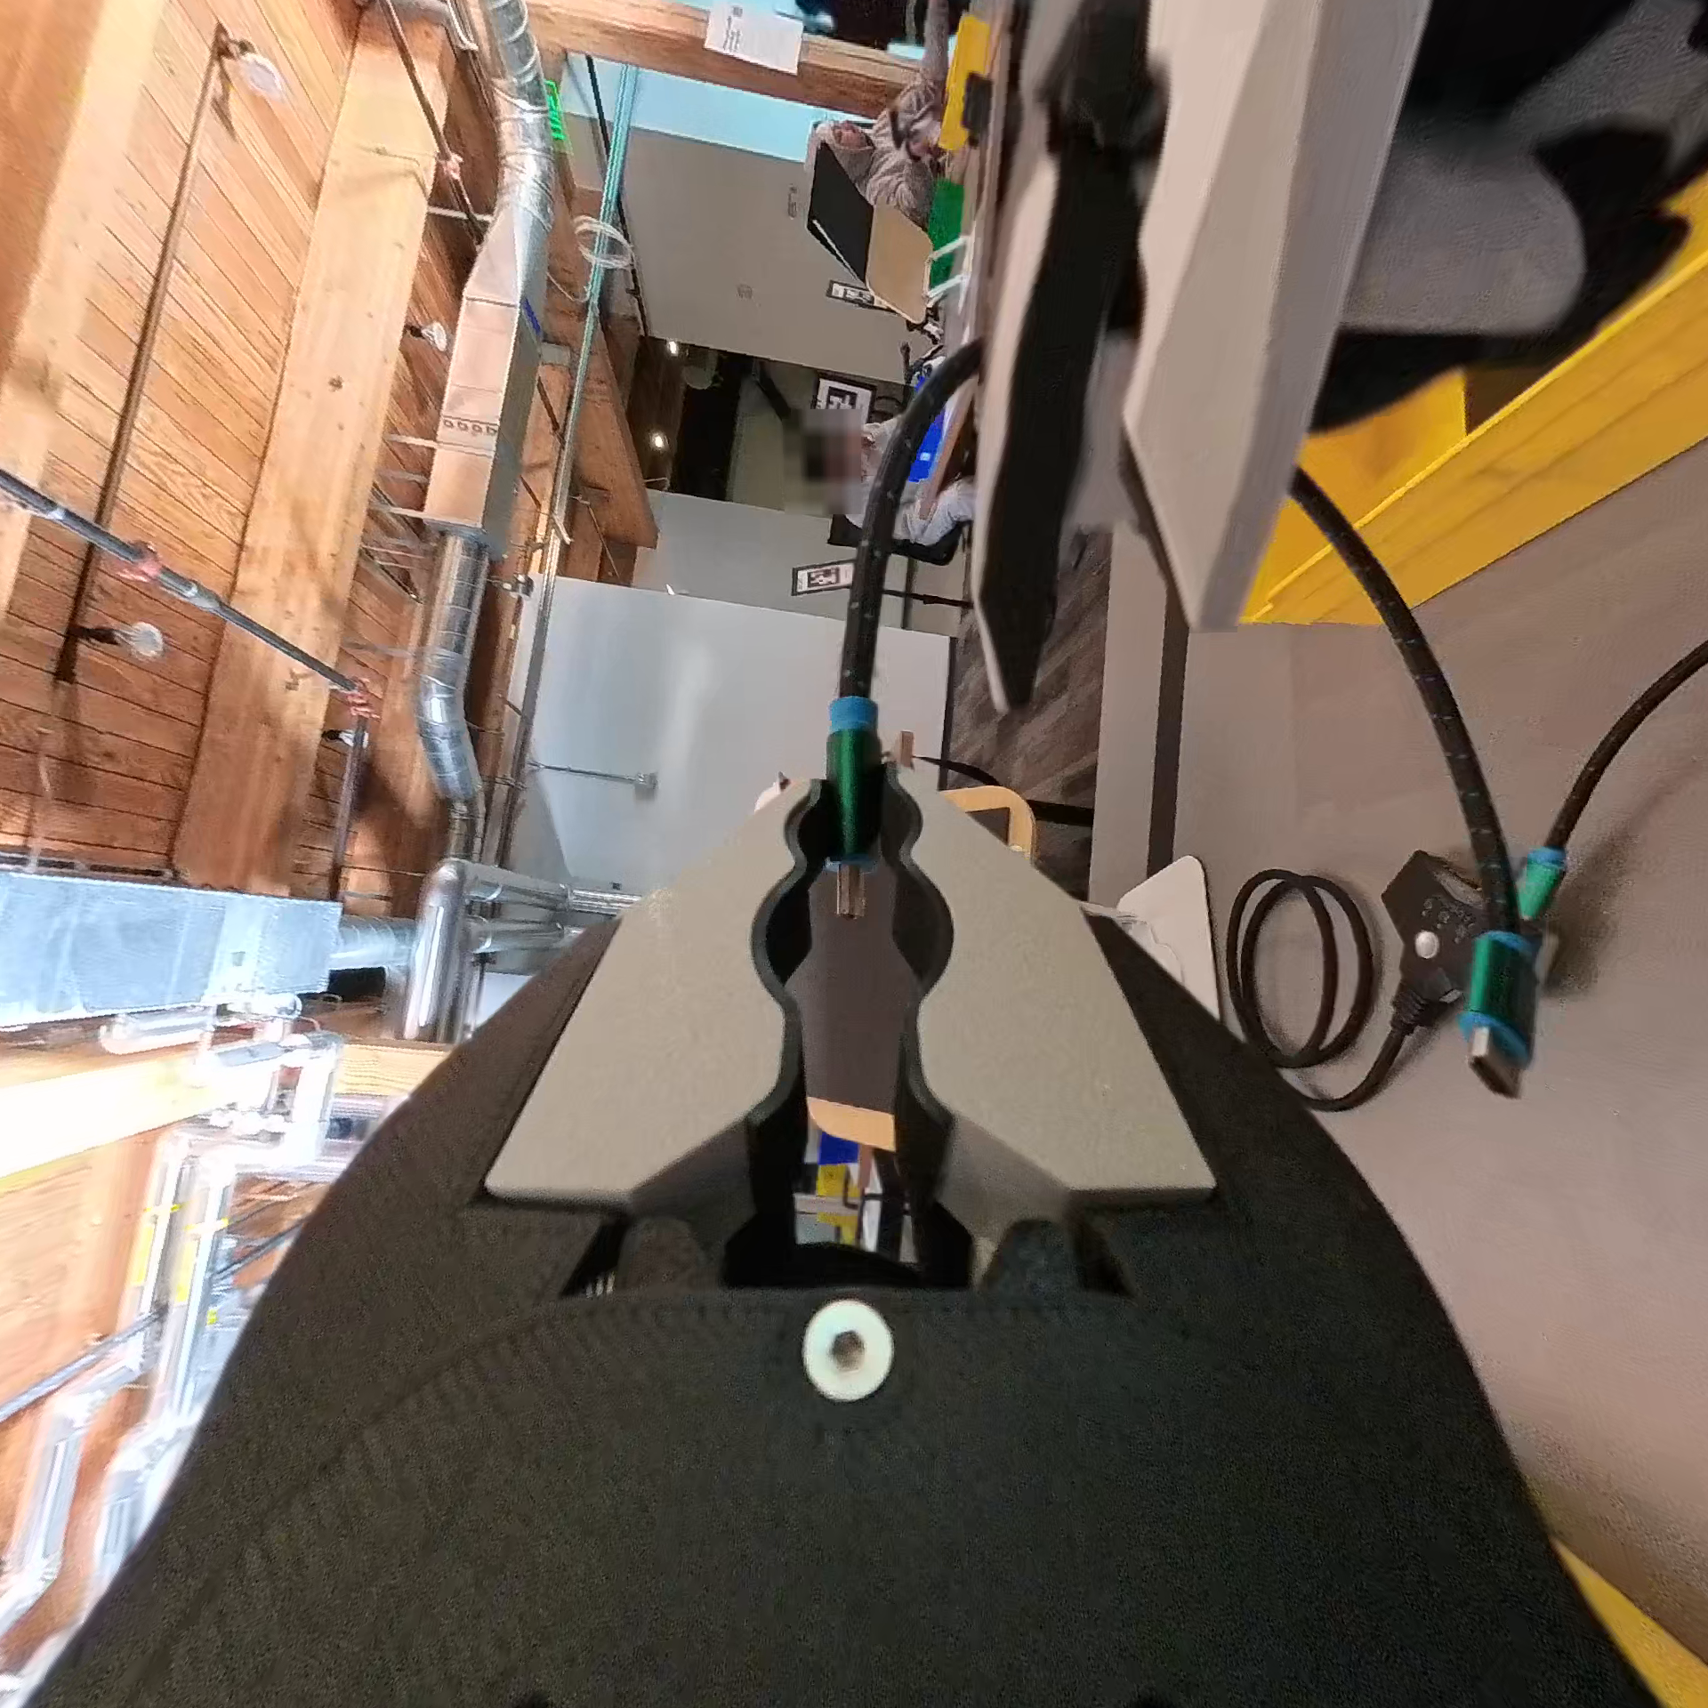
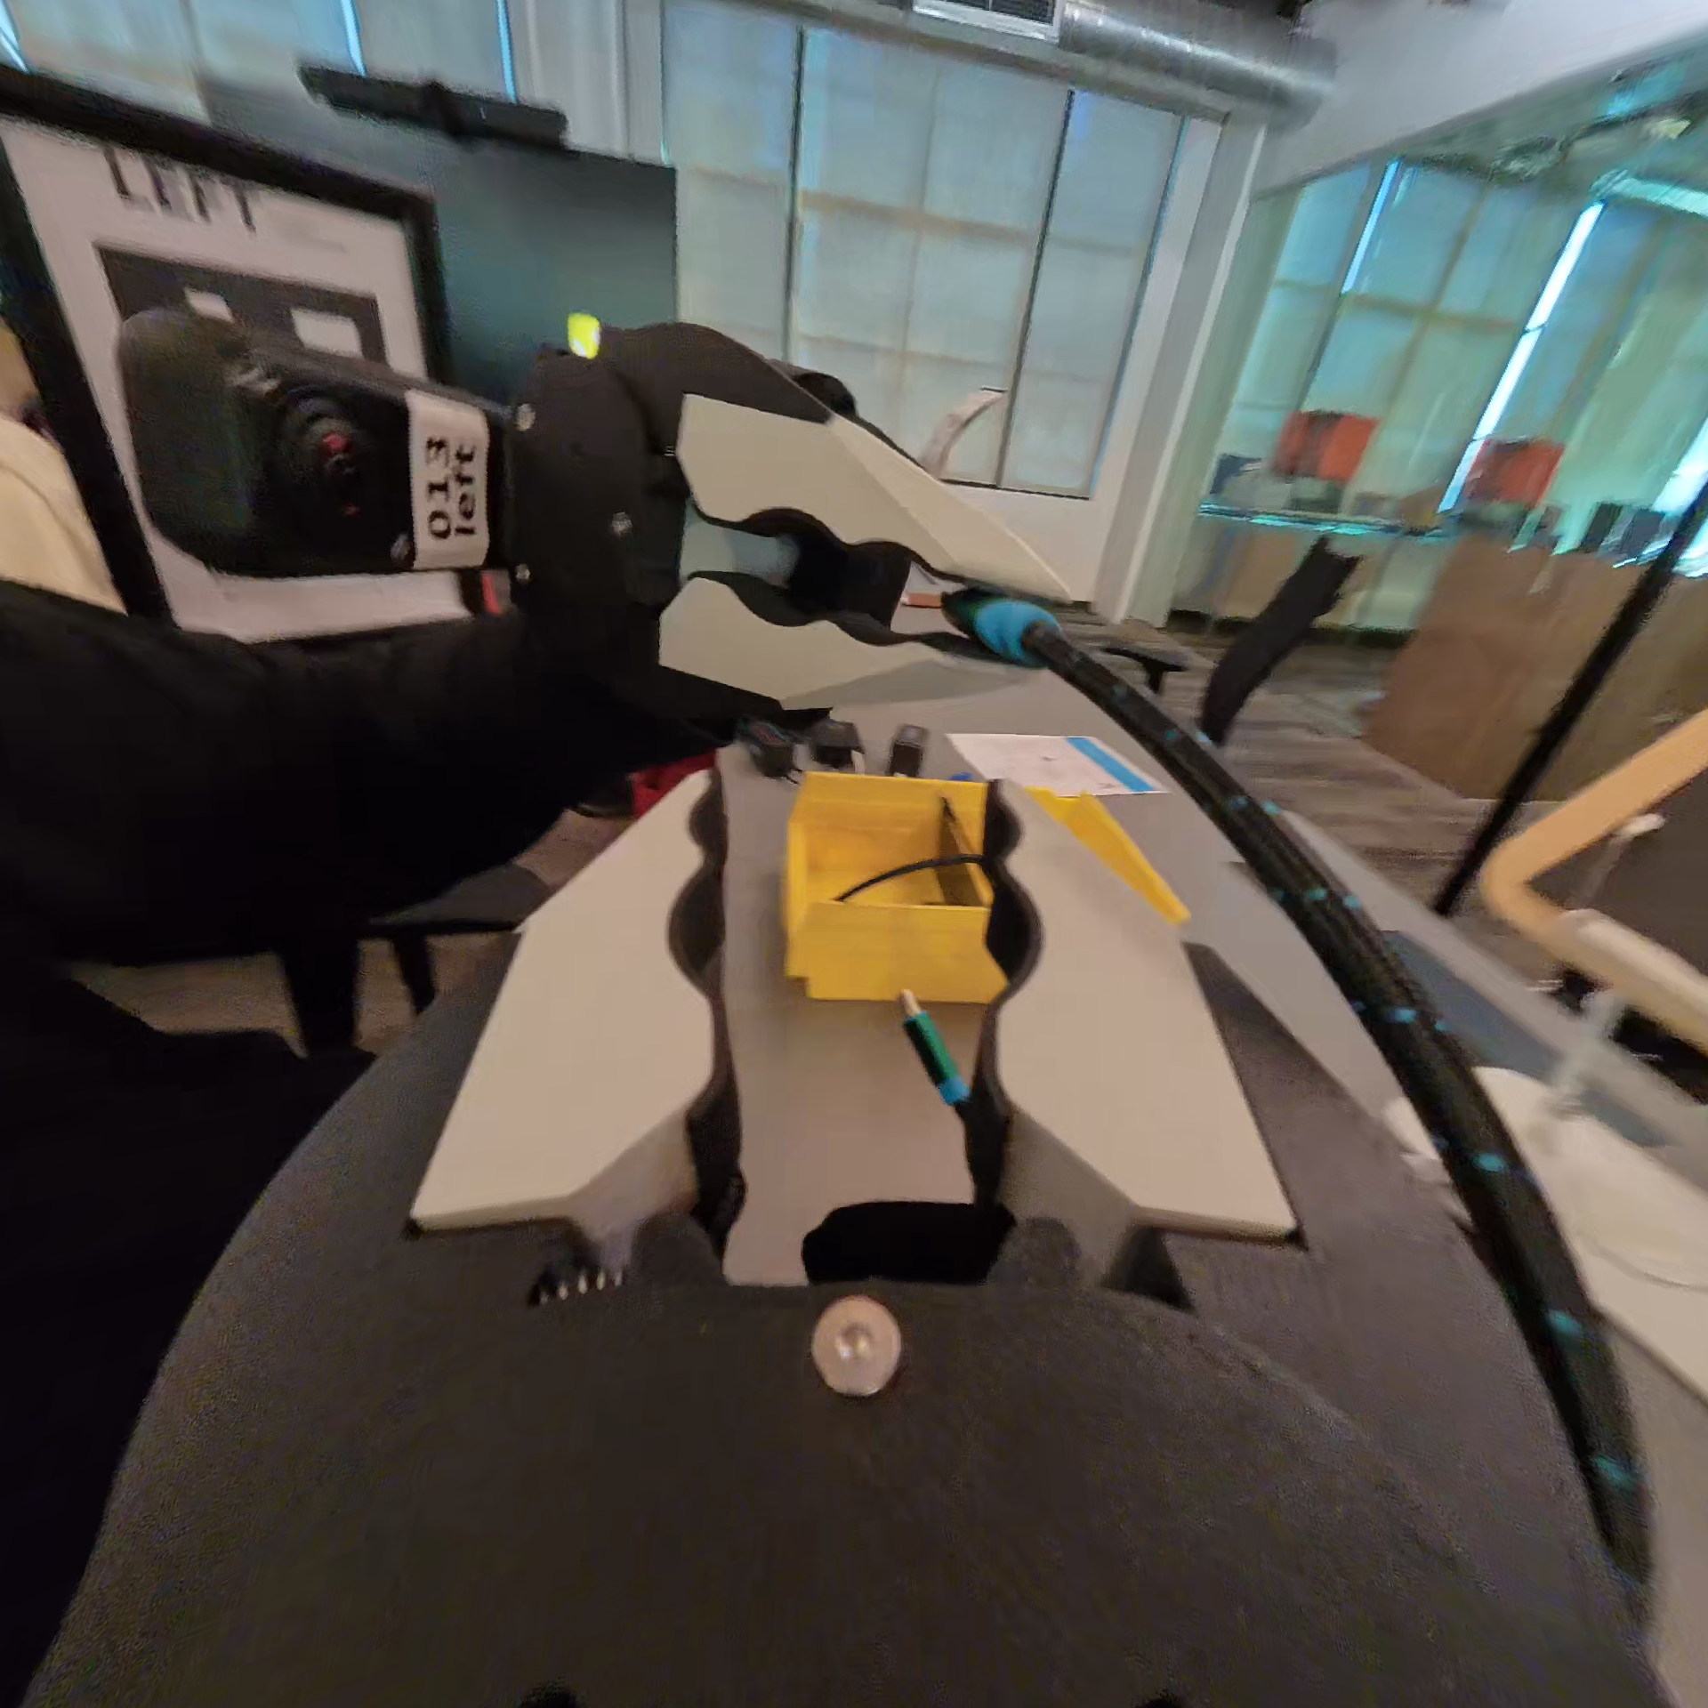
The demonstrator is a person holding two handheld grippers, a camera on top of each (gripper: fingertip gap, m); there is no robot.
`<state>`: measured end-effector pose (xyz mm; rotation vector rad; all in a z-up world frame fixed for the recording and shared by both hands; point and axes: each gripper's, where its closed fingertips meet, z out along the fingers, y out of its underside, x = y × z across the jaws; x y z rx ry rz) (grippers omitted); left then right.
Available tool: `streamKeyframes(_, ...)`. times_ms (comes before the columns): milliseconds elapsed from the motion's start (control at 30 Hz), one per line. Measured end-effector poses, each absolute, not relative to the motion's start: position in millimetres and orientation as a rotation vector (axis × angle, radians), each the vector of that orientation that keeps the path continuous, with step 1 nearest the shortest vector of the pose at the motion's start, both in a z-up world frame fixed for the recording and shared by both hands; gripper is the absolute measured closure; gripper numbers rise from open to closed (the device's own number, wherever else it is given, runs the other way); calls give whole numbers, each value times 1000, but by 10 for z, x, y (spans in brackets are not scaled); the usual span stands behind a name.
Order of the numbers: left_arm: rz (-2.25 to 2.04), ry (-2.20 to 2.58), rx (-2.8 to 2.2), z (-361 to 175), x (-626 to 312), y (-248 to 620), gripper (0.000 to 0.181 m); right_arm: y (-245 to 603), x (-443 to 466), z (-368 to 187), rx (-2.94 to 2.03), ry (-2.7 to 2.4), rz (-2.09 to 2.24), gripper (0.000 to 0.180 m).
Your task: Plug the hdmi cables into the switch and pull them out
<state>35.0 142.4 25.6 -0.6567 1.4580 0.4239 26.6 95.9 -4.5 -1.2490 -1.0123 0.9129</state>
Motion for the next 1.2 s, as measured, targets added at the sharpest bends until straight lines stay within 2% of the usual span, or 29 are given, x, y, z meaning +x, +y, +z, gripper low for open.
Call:
streamKeyframes(33, 430, 1458, -643, 266, 352, 1389, 172, 990, 216, -69, -1254, -988, 975, 115)
streamKeyframes(233, 495, 1503, -588, 180, 390, 1290, 172, 1158, 176, 145, -1135, -712, 1325, 86)
streamKeyframes(300, 490, 1523, -577, 123, 430, 1263, 172, 1184, 211, 245, -1055, -633, 1366, 86)
streamKeyframes(433, 493, 1576, -557, 9, 493, 1228, 172, 1222, 228, 214, -1029, -622, 1351, 120)
streamKeyframes(500, 501, 1579, -560, -5, 483, 1254, 172, 1143, 251, 190, -1031, -701, 1327, 145)
streamKeyframes(633, 485, 1595, -560, -4, 462, 1248, 172, 1129, 296, -15, -1184, -872, 1115, 162)
streamKeyframes(800, 524, 1629, -518, -11, 523, 1195, 172, 1114, 353, 30, -1227, -846, 1151, 155)
streamKeyframes(1200, 555, 1805, -453, -188, 573, 1050, 171, 947, 395, -123, -1250, -1003, 1162, 162)
